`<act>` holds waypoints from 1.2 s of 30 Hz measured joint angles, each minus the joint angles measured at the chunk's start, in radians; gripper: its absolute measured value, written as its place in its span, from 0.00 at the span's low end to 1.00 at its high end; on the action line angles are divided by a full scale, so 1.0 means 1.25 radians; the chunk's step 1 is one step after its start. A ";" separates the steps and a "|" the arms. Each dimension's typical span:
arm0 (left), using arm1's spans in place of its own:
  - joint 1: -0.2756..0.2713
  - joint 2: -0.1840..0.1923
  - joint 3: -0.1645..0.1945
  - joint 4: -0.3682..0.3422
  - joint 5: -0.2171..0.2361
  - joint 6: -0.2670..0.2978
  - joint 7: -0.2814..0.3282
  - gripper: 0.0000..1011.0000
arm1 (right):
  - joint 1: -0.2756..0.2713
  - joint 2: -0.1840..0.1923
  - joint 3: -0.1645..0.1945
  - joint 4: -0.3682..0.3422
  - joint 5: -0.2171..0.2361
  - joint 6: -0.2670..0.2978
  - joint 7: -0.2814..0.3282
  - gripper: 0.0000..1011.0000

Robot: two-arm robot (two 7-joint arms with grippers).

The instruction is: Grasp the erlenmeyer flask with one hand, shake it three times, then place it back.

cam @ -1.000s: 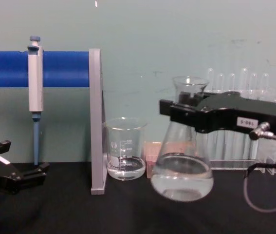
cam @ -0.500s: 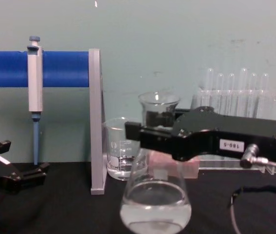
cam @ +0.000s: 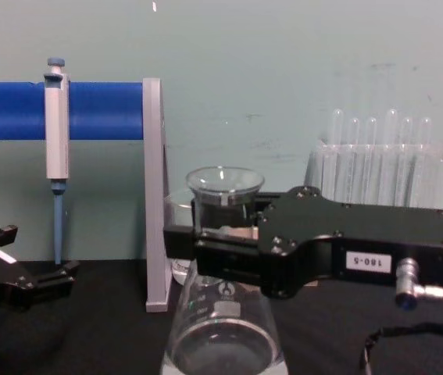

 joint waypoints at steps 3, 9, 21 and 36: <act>0.000 0.000 0.000 0.000 0.000 0.000 0.000 0.99 | 0.002 0.008 -0.009 -0.004 0.005 -0.004 0.009 0.45; 0.000 0.000 0.000 0.000 0.000 0.000 0.000 0.99 | 0.006 0.018 -0.022 -0.009 0.011 -0.009 0.016 0.45; 0.000 0.000 0.000 0.000 0.000 0.000 0.000 0.99 | 0.013 0.020 -0.030 -0.002 0.016 -0.013 0.003 0.45; 0.000 0.000 0.000 0.000 0.000 0.000 0.000 0.99 | 0.029 -0.016 0.014 0.050 -0.001 -0.003 -0.086 0.45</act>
